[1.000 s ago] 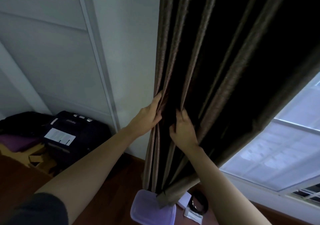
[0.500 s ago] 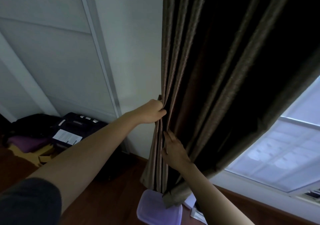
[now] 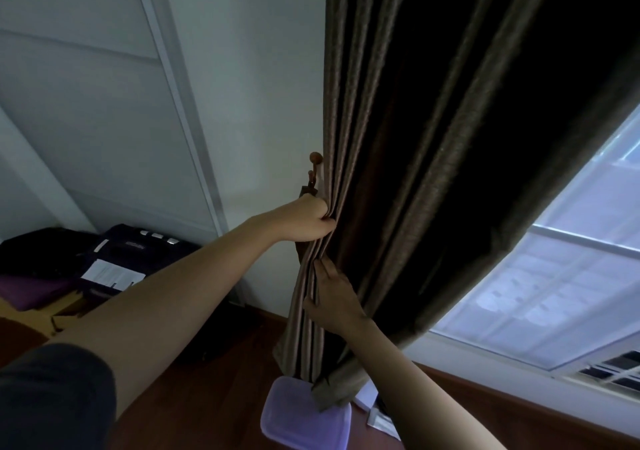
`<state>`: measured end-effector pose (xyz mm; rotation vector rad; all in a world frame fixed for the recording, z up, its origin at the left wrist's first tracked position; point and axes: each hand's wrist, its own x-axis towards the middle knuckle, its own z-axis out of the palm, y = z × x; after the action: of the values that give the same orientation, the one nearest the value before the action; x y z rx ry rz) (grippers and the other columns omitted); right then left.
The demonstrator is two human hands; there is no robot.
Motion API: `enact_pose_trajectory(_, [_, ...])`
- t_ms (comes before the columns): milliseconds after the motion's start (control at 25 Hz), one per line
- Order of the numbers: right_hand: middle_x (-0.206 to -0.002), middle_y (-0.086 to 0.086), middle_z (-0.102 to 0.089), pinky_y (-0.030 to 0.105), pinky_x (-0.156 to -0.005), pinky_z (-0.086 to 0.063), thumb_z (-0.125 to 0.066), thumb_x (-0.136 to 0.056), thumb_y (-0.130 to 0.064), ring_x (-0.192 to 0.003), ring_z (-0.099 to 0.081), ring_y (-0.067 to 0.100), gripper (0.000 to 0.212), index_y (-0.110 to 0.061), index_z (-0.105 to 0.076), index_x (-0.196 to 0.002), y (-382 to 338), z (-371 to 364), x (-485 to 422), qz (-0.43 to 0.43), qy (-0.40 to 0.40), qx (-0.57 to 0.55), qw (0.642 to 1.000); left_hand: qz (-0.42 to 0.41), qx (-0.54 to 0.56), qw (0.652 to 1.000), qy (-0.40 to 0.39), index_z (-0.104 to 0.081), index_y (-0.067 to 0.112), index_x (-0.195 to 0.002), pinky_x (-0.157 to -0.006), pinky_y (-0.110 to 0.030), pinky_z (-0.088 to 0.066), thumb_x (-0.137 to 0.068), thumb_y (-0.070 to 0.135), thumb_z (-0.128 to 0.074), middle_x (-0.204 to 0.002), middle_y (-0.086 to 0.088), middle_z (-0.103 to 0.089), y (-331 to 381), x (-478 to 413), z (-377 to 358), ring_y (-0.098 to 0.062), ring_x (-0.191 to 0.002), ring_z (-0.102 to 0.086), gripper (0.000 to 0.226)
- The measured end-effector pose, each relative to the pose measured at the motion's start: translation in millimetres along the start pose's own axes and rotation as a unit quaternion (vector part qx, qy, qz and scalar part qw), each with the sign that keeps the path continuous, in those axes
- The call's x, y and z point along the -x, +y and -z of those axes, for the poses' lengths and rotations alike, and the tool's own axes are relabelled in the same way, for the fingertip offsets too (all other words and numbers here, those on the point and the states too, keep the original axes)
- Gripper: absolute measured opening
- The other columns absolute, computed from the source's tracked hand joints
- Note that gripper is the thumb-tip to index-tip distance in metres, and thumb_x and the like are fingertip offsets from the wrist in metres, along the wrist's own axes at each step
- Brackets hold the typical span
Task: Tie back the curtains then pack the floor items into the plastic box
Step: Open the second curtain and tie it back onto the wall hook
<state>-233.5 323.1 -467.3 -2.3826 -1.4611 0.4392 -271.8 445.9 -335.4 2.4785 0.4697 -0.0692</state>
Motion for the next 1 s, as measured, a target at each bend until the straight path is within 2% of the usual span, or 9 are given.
enact_pose_trajectory(120, [-0.158,0.010,-0.009,0.036,-0.117,-0.017,-0.052,-0.088,-0.033,-0.142,-0.017,0.031,0.078,-0.008,-0.010,-0.149,1,6,0,0.000,-0.017,0.001,1.000,-0.033,-0.002,0.999,0.034,-0.055,0.009,-0.073,-0.058,-0.025,-0.042,-0.091,0.032,-0.055,-0.068,0.000,-0.052,-1,-4,-6,-0.012,-0.060,-0.051,0.029])
enact_pose_trajectory(200, [-0.158,0.008,-0.013,0.037,-0.117,-0.016,-0.055,-0.085,-0.036,-0.142,-0.018,0.029,0.078,-0.011,-0.017,-0.148,4,10,2,0.014,-0.002,0.023,1.000,-0.040,-0.023,0.993,0.105,-0.044,0.008,-0.061,-0.054,-0.027,-0.039,-0.093,0.024,-0.053,-0.058,-0.002,-0.046,-3,-7,-10,-0.015,-0.051,-0.047,0.037])
enact_pose_trajectory(320, [-0.157,0.008,-0.016,0.041,-0.116,-0.016,-0.061,-0.081,-0.034,-0.143,-0.019,0.027,0.061,-0.018,-0.041,-0.136,9,18,11,0.000,0.183,0.009,0.983,-0.030,-0.037,0.986,0.159,-0.024,0.017,-0.056,-0.047,-0.020,-0.027,-0.095,0.010,-0.046,-0.054,0.003,-0.033,-8,-5,-11,-0.008,-0.046,-0.034,0.045])
enact_pose_trajectory(400, [-0.154,0.016,-0.017,0.043,-0.112,-0.025,-0.066,-0.077,-0.027,-0.140,-0.024,0.033,0.052,-0.019,-0.049,-0.126,13,34,10,-0.055,0.327,-0.046,0.942,-0.040,-0.033,0.987,0.153,-0.023,0.021,-0.058,-0.048,-0.021,-0.026,-0.096,0.009,-0.044,-0.057,0.005,-0.033,-16,-4,-9,-0.010,-0.048,-0.035,0.045])
enact_pose_trajectory(480, [-0.152,0.025,-0.009,0.046,-0.110,-0.028,-0.066,-0.075,-0.025,-0.137,-0.022,0.042,0.059,-0.018,-0.046,-0.130,19,58,1,-0.084,0.376,-0.078,0.919,-0.046,-0.027,0.989,0.139,-0.025,0.025,-0.059,-0.049,-0.019,-0.026,-0.096,0.009,-0.043,-0.058,0.006,-0.034,-23,-5,-8,-0.008,-0.050,-0.036,0.045])
enact_pose_trajectory(600, [-0.153,0.029,-0.002,0.048,-0.110,-0.029,-0.064,-0.078,-0.025,-0.133,-0.026,0.048,0.068,-0.021,-0.037,-0.141,30,96,-19,-0.135,0.340,-0.083,0.927,-0.051,-0.015,0.991,0.121,-0.028,0.026,-0.058,-0.051,-0.015,-0.027,-0.096,0.008,-0.043,-0.059,0.009,-0.035,-29,-3,-7,-0.001,-0.051,-0.035,0.045])
enact_pose_trajectory(680, [-0.153,0.025,-0.010,0.040,-0.109,-0.030,-0.060,-0.084,-0.024,-0.133,-0.032,0.043,0.070,-0.015,-0.028,-0.146,36,104,-26,-0.144,0.275,-0.089,0.946,-0.062,-0.015,0.991,0.115,-0.028,0.028,-0.058,-0.051,-0.011,-0.030,-0.096,0.006,-0.043,-0.060,0.011,-0.034,-27,-1,-7,0.000,-0.052,-0.035,0.046])
enact_pose_trajectory(840, [-0.142,0.017,-0.035,0.036,-0.106,-0.041,-0.055,-0.086,-0.016,-0.122,-0.049,0.030,0.064,-0.002,-0.031,-0.143,26,67,-15,0.004,0.215,-0.077,0.973,-0.053,0.010,0.993,0.108,-0.028,0.023,-0.057,-0.049,-0.016,-0.029,-0.097,0.007,-0.042,-0.057,0.006,-0.035,-25,-7,-7,-0.005,-0.050,-0.035,0.045])
enact_pose_trajectory(1000, [-0.145,0.007,-0.031,0.035,-0.106,-0.040,-0.053,-0.087,-0.015,-0.123,-0.046,0.024,0.062,-0.009,-0.031,-0.144,23,15,2,0.033,0.120,-0.073,0.989,-0.039,0.036,0.994,0.097,-0.029,0.020,-0.056,-0.049,-0.020,-0.029,-0.097,0.006,-0.040,-0.056,0.002,-0.037,-20,-11,-4,-0.009,-0.049,-0.036,0.044])
